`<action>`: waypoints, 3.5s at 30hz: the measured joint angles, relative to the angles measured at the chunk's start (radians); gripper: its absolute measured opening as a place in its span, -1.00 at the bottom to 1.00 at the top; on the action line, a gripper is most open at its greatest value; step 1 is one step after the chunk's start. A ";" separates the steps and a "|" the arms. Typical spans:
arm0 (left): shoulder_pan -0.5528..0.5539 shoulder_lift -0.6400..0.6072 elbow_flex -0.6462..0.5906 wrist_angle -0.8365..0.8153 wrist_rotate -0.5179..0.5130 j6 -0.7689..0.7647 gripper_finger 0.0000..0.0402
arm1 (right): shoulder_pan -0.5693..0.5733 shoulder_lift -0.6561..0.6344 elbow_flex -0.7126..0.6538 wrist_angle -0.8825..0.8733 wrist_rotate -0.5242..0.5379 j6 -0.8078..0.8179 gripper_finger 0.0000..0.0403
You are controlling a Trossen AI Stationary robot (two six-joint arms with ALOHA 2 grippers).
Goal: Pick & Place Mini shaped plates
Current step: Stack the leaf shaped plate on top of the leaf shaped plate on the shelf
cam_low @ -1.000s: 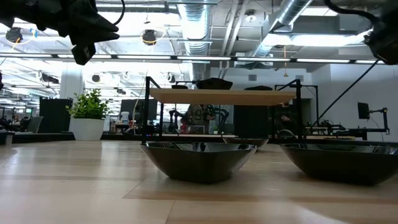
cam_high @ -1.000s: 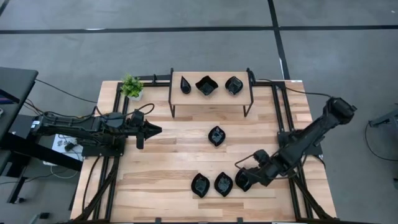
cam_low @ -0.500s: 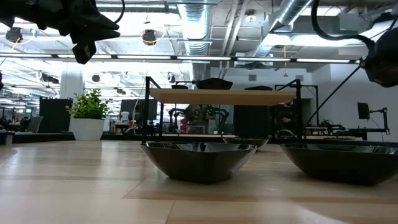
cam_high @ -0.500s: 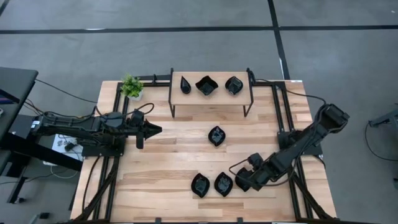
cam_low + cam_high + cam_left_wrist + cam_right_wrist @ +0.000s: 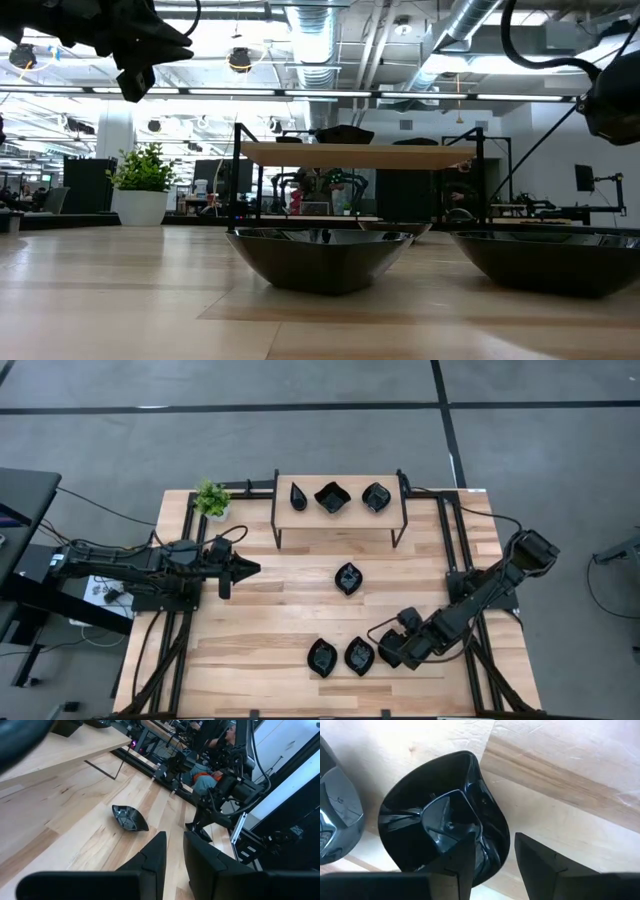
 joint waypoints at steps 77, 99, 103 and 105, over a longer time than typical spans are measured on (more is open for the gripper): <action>0.000 0.000 0.000 0.039 0.000 0.000 -0.67 | -0.672 -0.637 0.483 -0.205 0.368 -1.161 -1.00; 0.000 0.000 0.000 0.061 -0.001 0.000 -0.67 | -1.554 -0.169 0.777 -0.259 -0.341 -1.510 -1.00; 0.000 0.000 0.000 0.065 -0.001 0.000 -0.67 | -1.617 -0.077 0.794 -0.295 -0.379 -1.517 -1.00; 0.000 0.000 0.000 0.066 -0.001 0.000 -0.67 | -1.641 -0.049 0.800 -0.307 -0.408 -1.517 -1.00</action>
